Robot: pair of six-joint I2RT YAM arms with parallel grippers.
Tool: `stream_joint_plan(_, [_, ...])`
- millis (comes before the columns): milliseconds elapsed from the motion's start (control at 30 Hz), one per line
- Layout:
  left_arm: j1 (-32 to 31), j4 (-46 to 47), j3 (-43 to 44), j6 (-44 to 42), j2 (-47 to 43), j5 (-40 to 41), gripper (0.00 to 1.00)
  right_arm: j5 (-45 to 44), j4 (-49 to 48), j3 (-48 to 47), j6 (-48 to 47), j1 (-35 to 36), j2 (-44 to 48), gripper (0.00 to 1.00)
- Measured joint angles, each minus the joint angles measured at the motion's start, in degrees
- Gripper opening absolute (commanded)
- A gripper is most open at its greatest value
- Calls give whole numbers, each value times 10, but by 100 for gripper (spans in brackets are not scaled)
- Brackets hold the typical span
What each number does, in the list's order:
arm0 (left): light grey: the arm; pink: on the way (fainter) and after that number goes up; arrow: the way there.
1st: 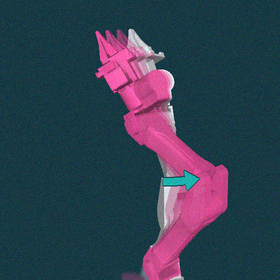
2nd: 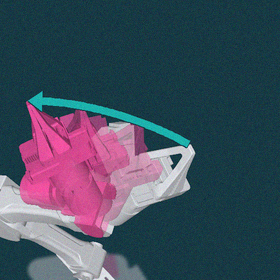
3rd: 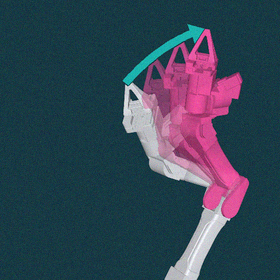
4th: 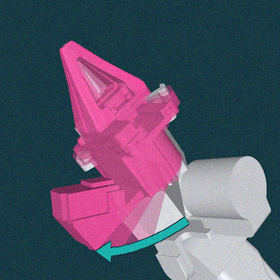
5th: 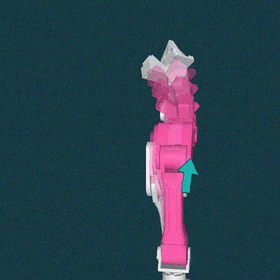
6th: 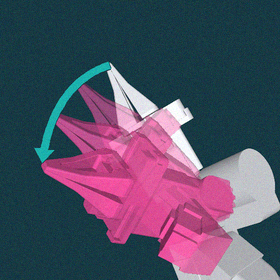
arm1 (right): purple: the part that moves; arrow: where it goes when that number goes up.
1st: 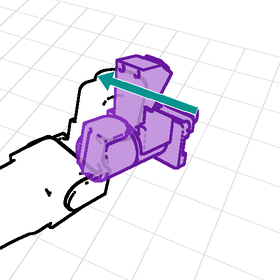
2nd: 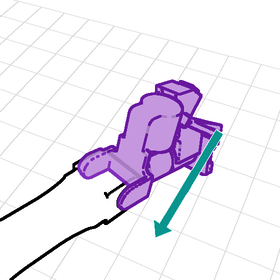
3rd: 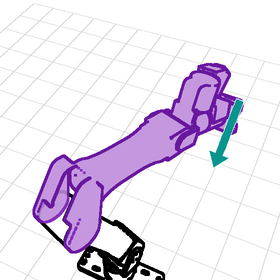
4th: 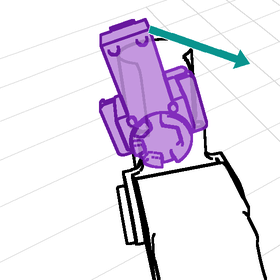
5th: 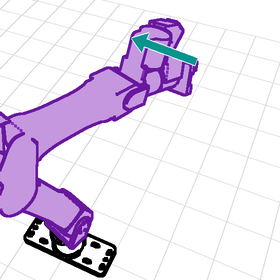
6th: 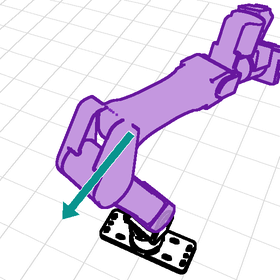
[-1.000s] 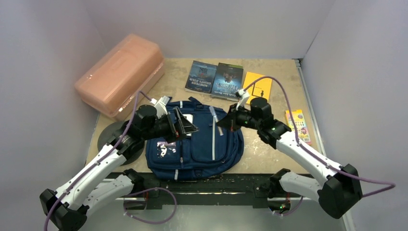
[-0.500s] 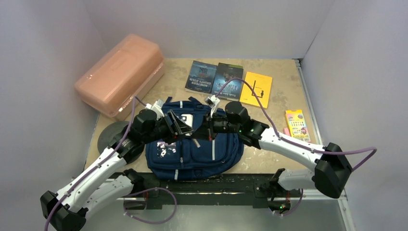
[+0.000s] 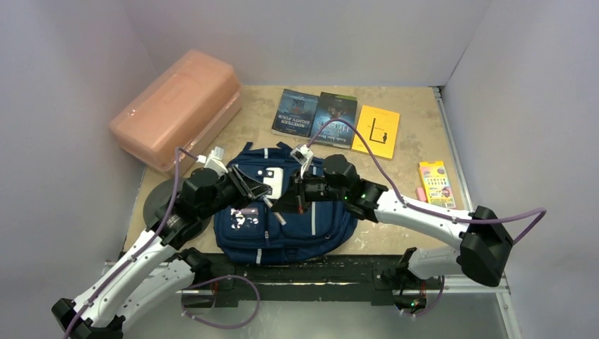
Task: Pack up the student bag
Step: Pick up the stationery from the center of the board.
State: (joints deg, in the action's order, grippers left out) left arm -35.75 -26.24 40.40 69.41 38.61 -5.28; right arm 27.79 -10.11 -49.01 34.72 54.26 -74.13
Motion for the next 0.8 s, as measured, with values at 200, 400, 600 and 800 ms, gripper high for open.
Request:
stream_joint_plan(200, [1,-18,-1,5,-13,32,8,-2,-20,-6,46,1,-23,50])
stream_joint_plan(400, [1,-28,-1,14,-36,66,5,-14,-44,7,109,1,-13,73])
stream_joint_plan(600, [1,-40,0,30,-69,103,5,-12,-158,95,240,0,14,69])
stream_joint_plan(800, [1,-40,0,49,-78,123,5,-12,-311,156,372,1,-26,49])
